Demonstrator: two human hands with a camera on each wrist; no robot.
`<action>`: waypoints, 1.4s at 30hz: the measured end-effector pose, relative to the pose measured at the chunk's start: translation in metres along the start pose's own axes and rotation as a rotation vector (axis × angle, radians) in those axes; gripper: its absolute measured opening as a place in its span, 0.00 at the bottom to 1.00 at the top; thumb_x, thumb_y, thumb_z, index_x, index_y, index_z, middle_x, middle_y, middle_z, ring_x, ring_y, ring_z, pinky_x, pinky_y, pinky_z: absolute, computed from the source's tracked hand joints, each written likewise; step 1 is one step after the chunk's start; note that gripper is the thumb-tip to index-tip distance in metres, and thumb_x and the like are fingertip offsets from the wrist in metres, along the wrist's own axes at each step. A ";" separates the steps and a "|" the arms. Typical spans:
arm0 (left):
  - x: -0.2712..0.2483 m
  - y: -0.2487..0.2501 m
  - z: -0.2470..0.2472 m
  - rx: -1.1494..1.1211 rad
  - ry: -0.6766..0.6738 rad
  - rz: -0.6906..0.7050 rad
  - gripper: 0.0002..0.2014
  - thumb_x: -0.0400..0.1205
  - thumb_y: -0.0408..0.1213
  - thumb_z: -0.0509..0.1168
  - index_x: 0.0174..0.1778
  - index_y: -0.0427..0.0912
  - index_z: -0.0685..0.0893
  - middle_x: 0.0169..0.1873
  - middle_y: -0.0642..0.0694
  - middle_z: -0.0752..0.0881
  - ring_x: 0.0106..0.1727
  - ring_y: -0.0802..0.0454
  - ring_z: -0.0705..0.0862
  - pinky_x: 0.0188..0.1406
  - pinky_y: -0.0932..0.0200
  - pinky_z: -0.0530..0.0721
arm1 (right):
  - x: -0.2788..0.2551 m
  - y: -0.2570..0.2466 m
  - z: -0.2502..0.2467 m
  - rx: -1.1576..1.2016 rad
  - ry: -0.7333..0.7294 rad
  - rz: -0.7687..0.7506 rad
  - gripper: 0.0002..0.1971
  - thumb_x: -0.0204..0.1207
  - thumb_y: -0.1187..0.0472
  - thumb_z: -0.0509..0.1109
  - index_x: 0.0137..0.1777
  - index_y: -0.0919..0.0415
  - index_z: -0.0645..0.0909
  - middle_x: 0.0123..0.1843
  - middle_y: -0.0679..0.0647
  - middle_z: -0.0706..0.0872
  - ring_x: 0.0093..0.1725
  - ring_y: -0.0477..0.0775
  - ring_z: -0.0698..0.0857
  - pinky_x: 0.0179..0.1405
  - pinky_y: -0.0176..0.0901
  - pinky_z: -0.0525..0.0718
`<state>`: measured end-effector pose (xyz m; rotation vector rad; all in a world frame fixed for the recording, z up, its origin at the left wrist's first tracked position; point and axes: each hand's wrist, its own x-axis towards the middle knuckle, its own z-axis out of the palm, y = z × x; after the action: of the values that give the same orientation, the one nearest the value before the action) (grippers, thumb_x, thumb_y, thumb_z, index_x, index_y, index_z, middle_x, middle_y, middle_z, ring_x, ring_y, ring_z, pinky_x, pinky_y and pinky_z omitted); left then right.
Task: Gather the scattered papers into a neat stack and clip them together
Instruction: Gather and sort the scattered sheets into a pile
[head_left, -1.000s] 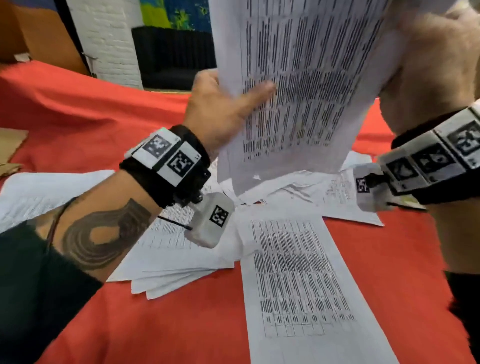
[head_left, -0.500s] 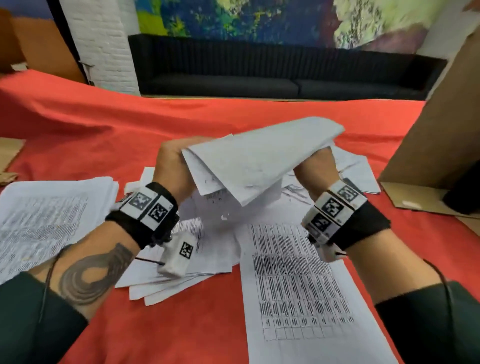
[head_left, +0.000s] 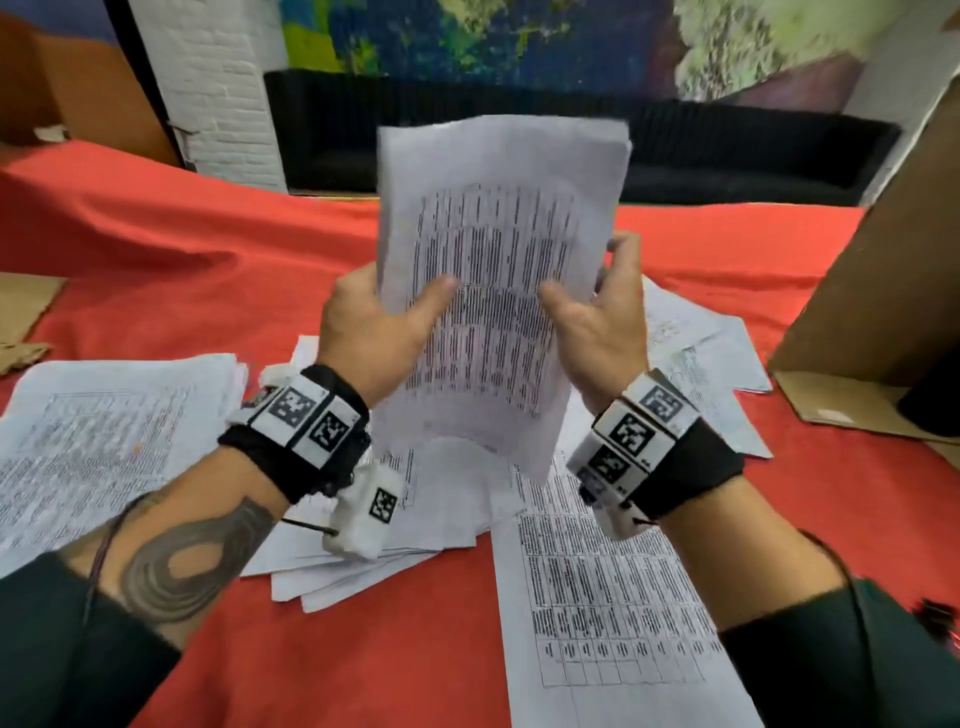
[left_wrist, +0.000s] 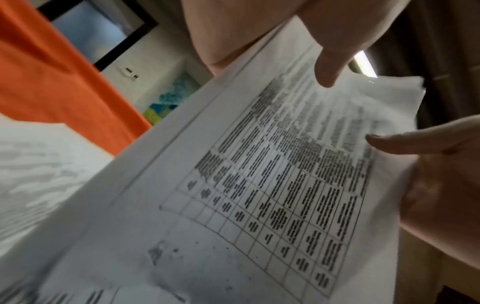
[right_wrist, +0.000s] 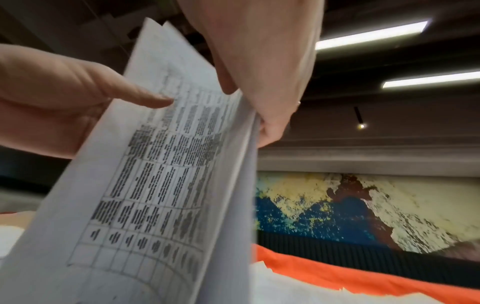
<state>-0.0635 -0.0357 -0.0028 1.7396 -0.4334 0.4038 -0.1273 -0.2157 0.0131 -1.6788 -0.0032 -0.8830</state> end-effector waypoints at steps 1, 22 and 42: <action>0.000 -0.006 -0.001 -0.050 0.013 -0.026 0.05 0.78 0.48 0.79 0.43 0.56 0.88 0.35 0.65 0.91 0.37 0.71 0.89 0.41 0.69 0.87 | -0.003 0.003 0.000 0.005 0.004 0.036 0.22 0.77 0.78 0.70 0.61 0.57 0.67 0.56 0.61 0.87 0.47 0.46 0.89 0.46 0.37 0.87; 0.035 -0.076 -0.067 0.179 -0.069 -0.507 0.21 0.76 0.45 0.81 0.58 0.35 0.91 0.51 0.41 0.93 0.52 0.40 0.92 0.64 0.38 0.88 | -0.015 0.085 -0.090 -1.288 -0.531 0.812 0.29 0.71 0.52 0.84 0.65 0.69 0.80 0.65 0.63 0.87 0.63 0.64 0.88 0.63 0.51 0.87; 0.010 -0.026 -0.023 -0.198 -0.289 -0.321 0.08 0.85 0.40 0.72 0.48 0.38 0.92 0.43 0.48 0.95 0.45 0.53 0.92 0.58 0.47 0.88 | 0.056 -0.004 -0.080 0.199 -0.210 0.551 0.22 0.77 0.61 0.76 0.68 0.73 0.84 0.64 0.68 0.89 0.60 0.68 0.91 0.67 0.73 0.84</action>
<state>-0.0424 -0.0090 -0.0153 1.6415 -0.3760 -0.1189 -0.1324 -0.3066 0.0500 -1.4699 0.2118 -0.2813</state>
